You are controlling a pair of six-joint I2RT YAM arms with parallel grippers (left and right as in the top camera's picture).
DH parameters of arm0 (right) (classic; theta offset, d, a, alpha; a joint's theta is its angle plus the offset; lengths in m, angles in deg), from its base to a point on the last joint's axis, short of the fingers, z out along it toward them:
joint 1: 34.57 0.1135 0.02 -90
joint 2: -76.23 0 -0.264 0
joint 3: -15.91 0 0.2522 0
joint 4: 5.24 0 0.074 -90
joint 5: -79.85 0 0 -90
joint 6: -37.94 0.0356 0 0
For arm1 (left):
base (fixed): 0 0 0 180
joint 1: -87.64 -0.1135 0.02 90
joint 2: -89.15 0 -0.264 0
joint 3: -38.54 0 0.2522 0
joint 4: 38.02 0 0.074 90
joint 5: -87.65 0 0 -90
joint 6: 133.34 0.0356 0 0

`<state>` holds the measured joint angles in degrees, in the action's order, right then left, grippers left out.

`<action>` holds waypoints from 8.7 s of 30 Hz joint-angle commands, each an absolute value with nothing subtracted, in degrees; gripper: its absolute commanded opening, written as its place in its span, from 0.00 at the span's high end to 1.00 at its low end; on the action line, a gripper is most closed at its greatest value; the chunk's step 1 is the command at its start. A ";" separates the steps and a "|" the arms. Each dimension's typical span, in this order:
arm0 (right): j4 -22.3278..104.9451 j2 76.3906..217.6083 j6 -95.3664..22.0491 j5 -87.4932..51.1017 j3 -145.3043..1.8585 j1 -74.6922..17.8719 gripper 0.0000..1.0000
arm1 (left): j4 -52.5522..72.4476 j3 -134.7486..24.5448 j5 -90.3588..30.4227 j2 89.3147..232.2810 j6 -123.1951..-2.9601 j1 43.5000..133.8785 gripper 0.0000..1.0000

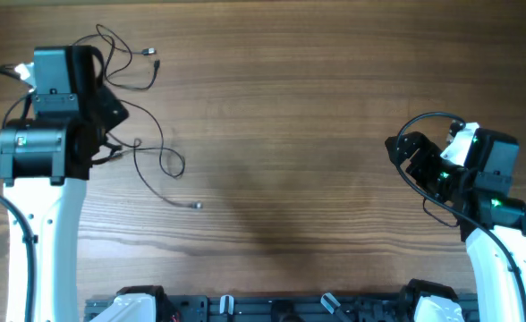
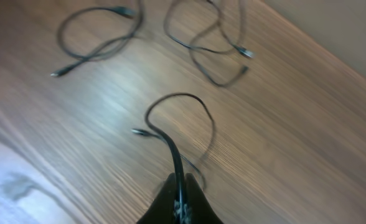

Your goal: Untangle cables

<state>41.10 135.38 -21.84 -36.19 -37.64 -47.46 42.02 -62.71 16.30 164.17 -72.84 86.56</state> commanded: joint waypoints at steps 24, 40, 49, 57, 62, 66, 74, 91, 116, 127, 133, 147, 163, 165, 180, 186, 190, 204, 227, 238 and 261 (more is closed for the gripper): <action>41.10 135.75 -21.42 -34.95 -37.90 -47.28 0.00 | 11.40 -42.42 -10.73 160.72 -65.84 77.18 0.00; 41.10 135.75 -21.42 -34.95 -37.90 -47.28 0.00 | 37.94 -42.32 -8.24 128.79 -60.05 83.67 0.00; 41.12 135.75 -21.45 -34.95 -37.90 -47.28 0.00 | 51.46 -42.32 -8.24 127.50 -60.05 83.67 0.00; 41.12 135.75 -21.42 -34.95 -37.90 -47.28 0.00 | 51.46 -42.32 -8.24 118.34 -60.05 83.67 0.00; 41.10 135.75 -21.42 -34.95 -37.90 -47.28 0.00 | 51.49 -42.32 -8.24 108.81 -60.05 83.67 0.00; 41.10 135.75 -21.40 -34.95 -37.90 -47.28 0.00 | 51.51 -42.32 -8.24 102.19 -60.05 83.67 0.00; 41.12 135.75 -21.42 -34.95 -37.90 -47.28 0.00 | 53.80 -42.32 -8.26 94.23 -60.05 83.67 0.00; 41.12 135.75 -21.42 -34.95 -37.90 -47.28 0.00 | 54.66 -42.80 -8.26 89.40 -60.27 83.67 0.00; 41.10 135.75 -21.42 -34.95 -37.90 -47.28 0.00 | 49.41 -41.62 3.56 89.40 -60.25 88.02 0.00; 41.12 135.75 -21.45 -34.95 -37.90 -47.28 0.00 | 20.73 -15.17 -0.37 89.42 -76.22 88.02 0.00; 41.10 135.75 -21.45 -34.95 -37.90 -47.28 0.00 | 9.11 -3.48 2.05 89.47 -81.56 88.02 0.00; 41.10 135.75 -21.42 -34.95 -37.90 -47.28 0.00 | -17.84 20.74 1.99 89.53 -70.17 88.02 0.00; 41.12 135.75 -21.42 -34.95 -37.90 -47.28 0.00 | -20.38 24.46 -7.94 89.90 -54.04 88.02 0.00; 41.12 135.75 -21.45 -34.95 -37.90 -47.28 0.00 | -20.31 24.46 -6.65 89.90 -54.02 88.02 0.00; 41.10 135.75 -21.45 -34.95 -37.90 -47.28 0.00 | -20.66 24.44 -10.82 90.01 -40.55 88.02 0.00; 41.12 135.75 -21.42 -34.95 -37.90 -47.28 0.00 | -20.66 24.44 -10.84 90.01 -40.55 88.02 0.00; 41.12 135.75 -21.42 -34.95 -37.90 -47.28 0.00 | -20.66 24.46 -10.84 90.01 -40.55 88.02 0.00; 41.10 135.75 -21.40 -34.95 -37.90 -47.28 0.00 | -20.66 24.44 -10.84 90.01 -40.55 88.02 0.00; 29.80 103.69 -22.10 -29.44 -25.48 -46.28 0.00 | -20.66 24.44 -10.84 90.01 -40.55 88.02 0.00; 9.78 86.88 -26.50 -29.44 -9.00 -39.13 0.00 | -20.66 24.44 -10.84 90.01 -40.55 88.02 0.00; 2.81 76.41 -37.14 -29.44 -4.83 -38.91 0.00 | -20.66 24.44 -10.84 90.01 -40.55 88.02 0.00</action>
